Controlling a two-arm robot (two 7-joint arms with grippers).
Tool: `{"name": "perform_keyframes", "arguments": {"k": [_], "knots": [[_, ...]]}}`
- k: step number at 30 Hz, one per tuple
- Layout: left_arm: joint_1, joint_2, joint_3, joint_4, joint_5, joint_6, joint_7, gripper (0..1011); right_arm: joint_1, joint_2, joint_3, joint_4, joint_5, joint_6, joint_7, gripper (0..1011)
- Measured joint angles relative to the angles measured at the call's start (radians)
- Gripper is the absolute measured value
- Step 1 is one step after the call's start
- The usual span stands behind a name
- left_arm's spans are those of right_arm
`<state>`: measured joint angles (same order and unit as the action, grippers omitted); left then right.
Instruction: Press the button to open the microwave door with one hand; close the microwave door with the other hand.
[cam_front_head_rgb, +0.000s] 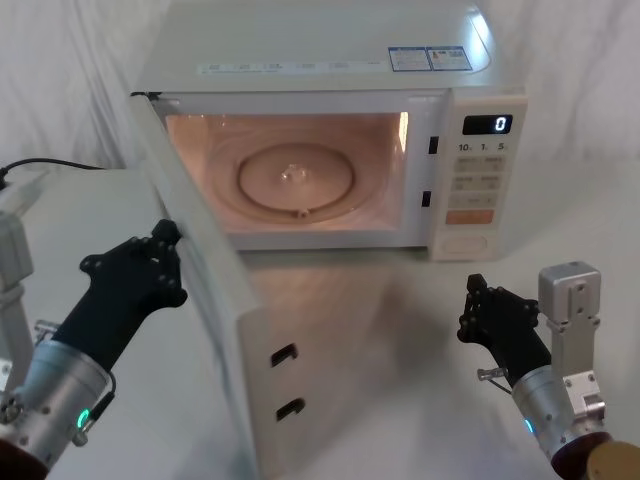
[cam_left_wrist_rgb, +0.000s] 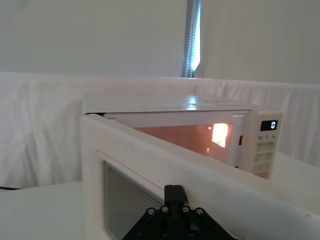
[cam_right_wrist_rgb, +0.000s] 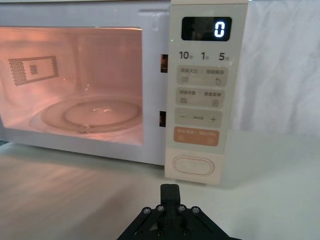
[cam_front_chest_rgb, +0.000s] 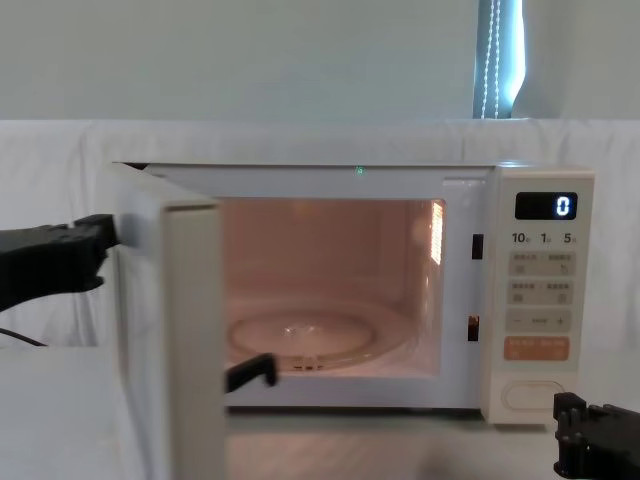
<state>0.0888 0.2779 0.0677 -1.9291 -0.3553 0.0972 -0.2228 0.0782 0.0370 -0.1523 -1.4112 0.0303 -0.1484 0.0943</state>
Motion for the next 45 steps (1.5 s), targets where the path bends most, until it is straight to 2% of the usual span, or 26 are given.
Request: {"name": "perform_keyframes", "arguments": {"k": [7,19,35,45], "knots": [[-0.059,0.014,0.030,0.041,-0.036,0.025,-0.017,0,0.000,0.000,0.000,0.000,0.000,0.000,0.000,0],[-0.141,0.022,0.102,0.097,-0.046,0.044,-0.016,0,0.000,0.000,0.000,0.000,0.000,0.000,0.000,0],[-0.264,-0.031,0.187,0.196,-0.021,0.044,0.015,0,0.000,0.000,0.000,0.000,0.000,0.000,0.000,0],[-0.314,-0.064,0.231,0.252,0.007,0.044,0.021,0,0.000,0.000,0.000,0.000,0.000,0.000,0.000,0]]}}
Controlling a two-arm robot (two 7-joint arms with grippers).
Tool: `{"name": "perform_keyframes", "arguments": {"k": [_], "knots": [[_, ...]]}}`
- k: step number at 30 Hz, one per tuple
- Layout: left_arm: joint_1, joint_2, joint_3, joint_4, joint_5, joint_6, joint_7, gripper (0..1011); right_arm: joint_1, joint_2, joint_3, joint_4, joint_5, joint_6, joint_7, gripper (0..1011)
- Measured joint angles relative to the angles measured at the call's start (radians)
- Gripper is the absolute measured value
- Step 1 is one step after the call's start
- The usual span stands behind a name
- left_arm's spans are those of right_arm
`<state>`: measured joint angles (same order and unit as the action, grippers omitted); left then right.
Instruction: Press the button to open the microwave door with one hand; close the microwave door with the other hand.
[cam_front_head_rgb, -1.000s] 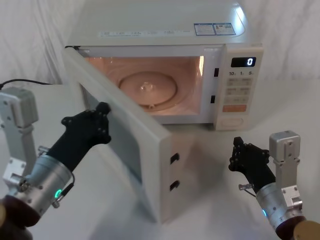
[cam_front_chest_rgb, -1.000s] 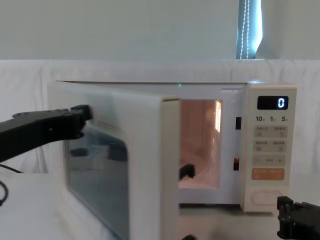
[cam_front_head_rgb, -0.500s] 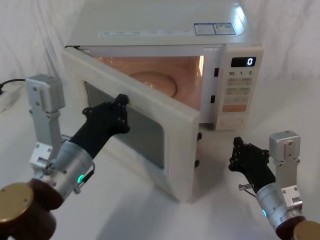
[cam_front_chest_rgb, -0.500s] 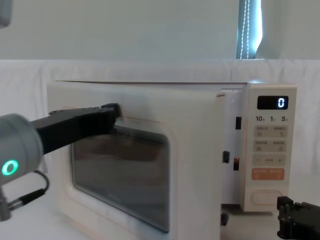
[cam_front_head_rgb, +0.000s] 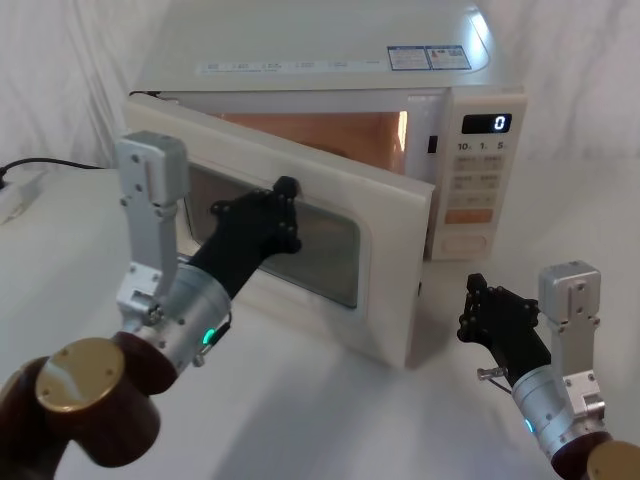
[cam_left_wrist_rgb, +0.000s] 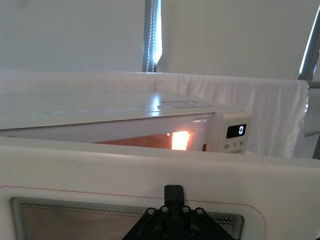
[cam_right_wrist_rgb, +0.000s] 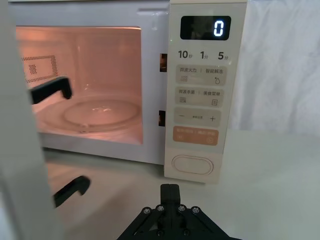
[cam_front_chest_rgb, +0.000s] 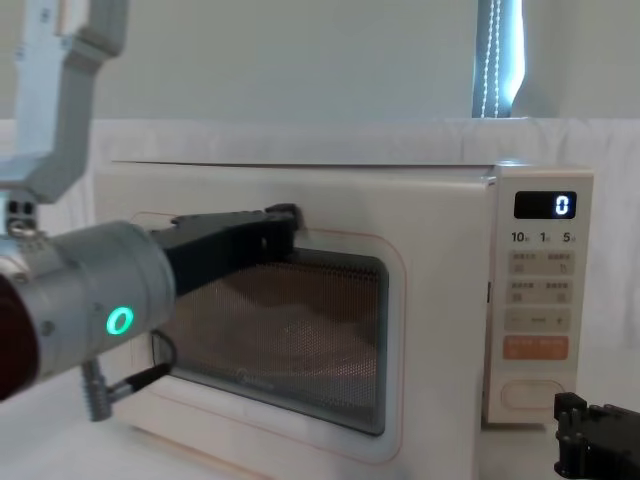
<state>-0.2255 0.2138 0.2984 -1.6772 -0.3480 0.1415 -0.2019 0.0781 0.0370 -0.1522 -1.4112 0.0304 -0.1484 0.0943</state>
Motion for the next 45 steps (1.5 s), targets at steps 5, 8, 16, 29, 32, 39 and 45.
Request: {"name": "perform_keyframes", "arguments": {"k": [5,8,16,29,32,39,45], "knots": [[-0.022,-0.021,0.021,0.024,0.022,0.000,0.006,0,0.000,0.000,0.000,0.000,0.000,0.000,0.000,0],[-0.034,-0.035,0.031,0.036,0.033,0.000,0.008,0,0.000,0.000,0.000,0.000,0.000,0.000,0.000,0],[-0.062,-0.076,0.055,0.071,0.061,-0.002,0.019,0,0.000,0.000,0.000,0.000,0.000,0.000,0.000,0],[-0.112,-0.136,0.046,0.144,0.100,-0.002,0.052,0,0.000,0.000,0.000,0.000,0.000,0.000,0.000,0],[-0.124,-0.143,0.041,0.157,0.108,-0.002,0.054,0,0.000,0.000,0.000,0.000,0.000,0.000,0.000,0],[-0.147,-0.153,0.028,0.183,0.123,0.000,0.055,0,0.000,0.000,0.000,0.000,0.000,0.000,0.000,0],[-0.167,-0.154,0.016,0.204,0.136,0.002,0.053,0,0.000,0.000,0.000,0.000,0.000,0.000,0.000,0]]}}
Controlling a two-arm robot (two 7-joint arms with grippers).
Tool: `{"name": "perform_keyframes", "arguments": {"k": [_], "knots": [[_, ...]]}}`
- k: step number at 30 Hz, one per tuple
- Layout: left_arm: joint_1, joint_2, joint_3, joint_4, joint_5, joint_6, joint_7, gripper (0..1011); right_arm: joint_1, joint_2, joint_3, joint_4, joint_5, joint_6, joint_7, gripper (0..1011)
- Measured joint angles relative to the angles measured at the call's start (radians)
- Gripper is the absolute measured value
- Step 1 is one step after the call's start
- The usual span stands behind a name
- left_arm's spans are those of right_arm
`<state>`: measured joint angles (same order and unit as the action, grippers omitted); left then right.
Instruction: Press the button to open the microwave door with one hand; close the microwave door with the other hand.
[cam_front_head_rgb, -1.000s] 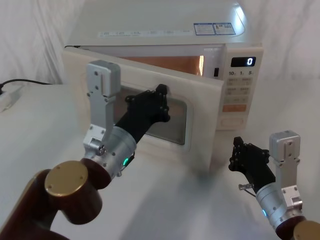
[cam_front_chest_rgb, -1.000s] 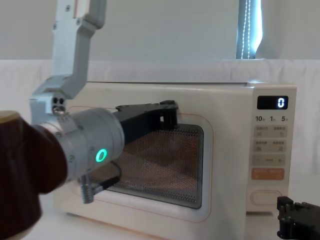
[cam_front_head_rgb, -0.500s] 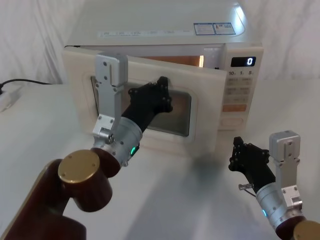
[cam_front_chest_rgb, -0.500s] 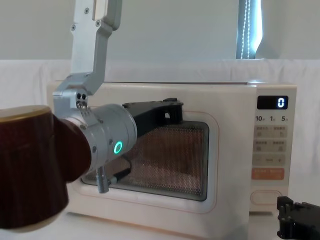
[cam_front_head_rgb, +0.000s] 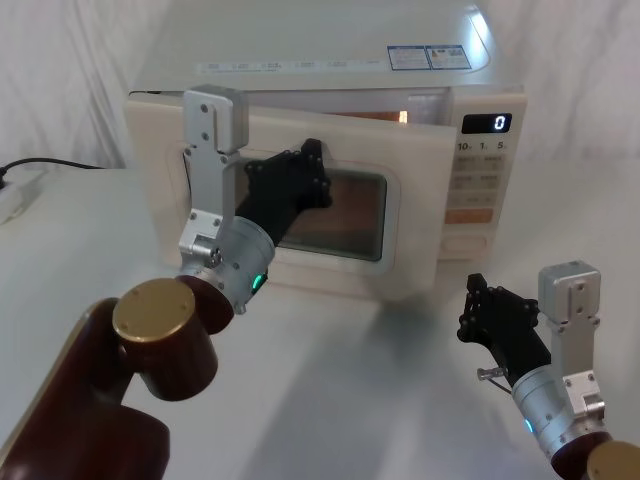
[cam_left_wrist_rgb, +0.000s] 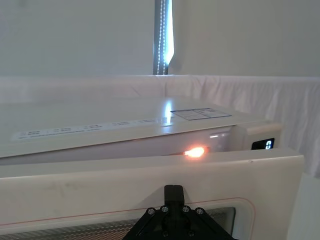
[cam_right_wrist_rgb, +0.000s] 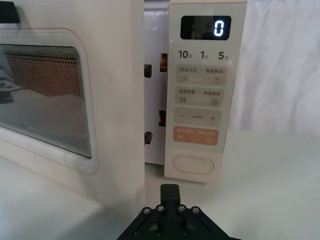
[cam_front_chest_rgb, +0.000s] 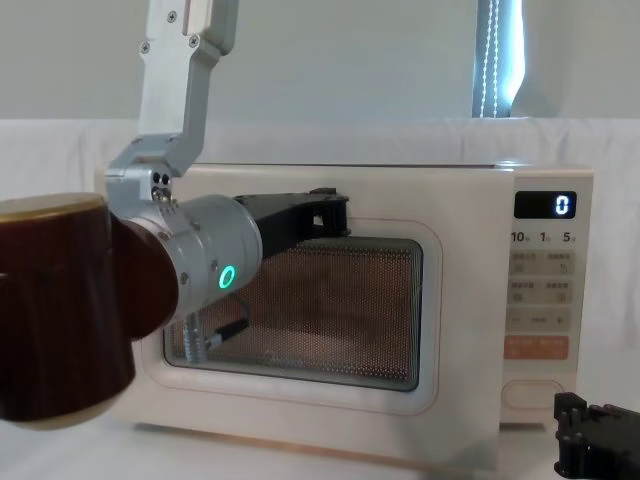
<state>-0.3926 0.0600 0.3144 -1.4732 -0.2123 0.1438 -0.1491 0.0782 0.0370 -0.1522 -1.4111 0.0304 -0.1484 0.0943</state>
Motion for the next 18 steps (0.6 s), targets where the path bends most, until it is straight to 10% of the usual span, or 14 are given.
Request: {"name": "perform_keyframes", "arguments": {"k": [18], "knots": [[-0.041,0.004,-0.021,0.063,0.010,0.019,-0.024,0,0.000,0.000,0.000,0.000,0.000,0.000,0.000,0]]}}
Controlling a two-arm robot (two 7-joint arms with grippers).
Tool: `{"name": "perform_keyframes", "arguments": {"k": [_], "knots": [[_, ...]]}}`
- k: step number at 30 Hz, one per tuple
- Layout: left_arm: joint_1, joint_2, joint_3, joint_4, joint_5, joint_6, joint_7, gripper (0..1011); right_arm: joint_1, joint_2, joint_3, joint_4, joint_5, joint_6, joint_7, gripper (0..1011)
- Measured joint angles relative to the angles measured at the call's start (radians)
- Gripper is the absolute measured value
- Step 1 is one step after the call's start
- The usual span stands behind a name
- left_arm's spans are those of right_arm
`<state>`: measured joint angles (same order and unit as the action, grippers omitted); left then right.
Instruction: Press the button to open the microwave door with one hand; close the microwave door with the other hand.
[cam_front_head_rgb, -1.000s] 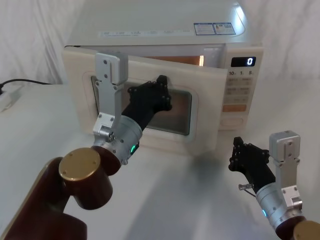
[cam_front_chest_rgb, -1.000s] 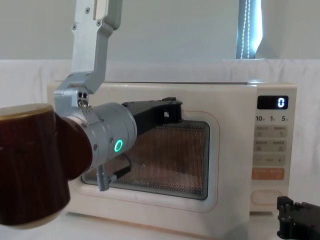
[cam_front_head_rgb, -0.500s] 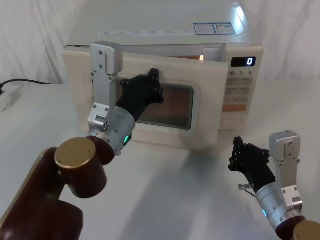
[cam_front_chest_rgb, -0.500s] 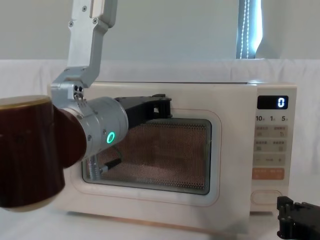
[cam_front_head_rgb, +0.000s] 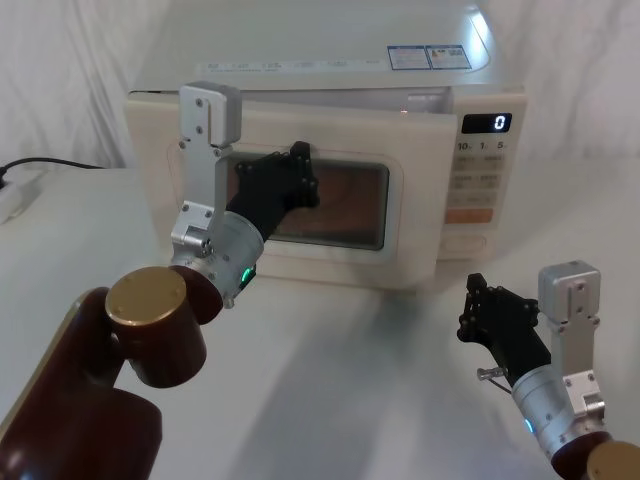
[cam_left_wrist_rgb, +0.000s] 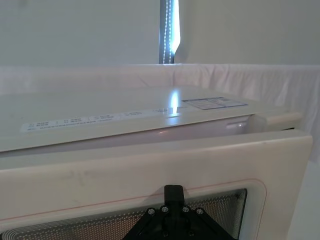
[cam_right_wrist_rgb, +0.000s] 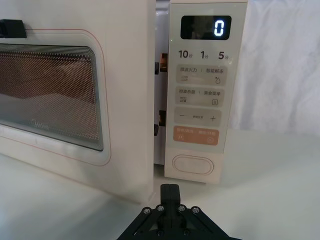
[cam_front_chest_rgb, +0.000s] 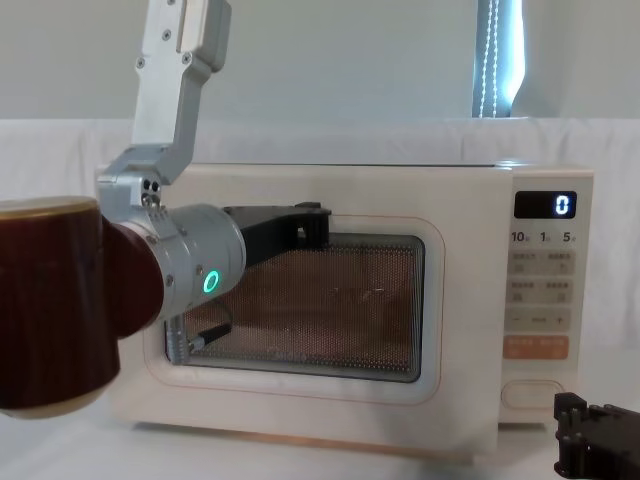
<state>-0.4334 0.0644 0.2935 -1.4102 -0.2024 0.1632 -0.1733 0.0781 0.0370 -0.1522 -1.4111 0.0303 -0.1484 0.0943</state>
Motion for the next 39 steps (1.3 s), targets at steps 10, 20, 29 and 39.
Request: {"name": "perform_keyframes", "arguments": {"k": [10,20,29,39], "knots": [[-0.022,0.002,-0.002,0.032,0.013,-0.013,-0.006,0,0.000,0.000,0.000,0.000,0.000,0.000,0.000,0],[-0.041,-0.004,0.004,0.051,0.024,-0.018,-0.011,0,0.000,0.000,0.000,0.000,0.000,0.000,0.000,0],[-0.062,-0.021,0.007,0.077,0.029,-0.031,-0.011,0,0.000,0.000,0.000,0.000,0.000,0.000,0.000,0],[-0.074,-0.029,0.007,0.090,0.033,-0.032,-0.010,0,0.000,0.000,0.000,0.000,0.000,0.000,0.000,0]]}}
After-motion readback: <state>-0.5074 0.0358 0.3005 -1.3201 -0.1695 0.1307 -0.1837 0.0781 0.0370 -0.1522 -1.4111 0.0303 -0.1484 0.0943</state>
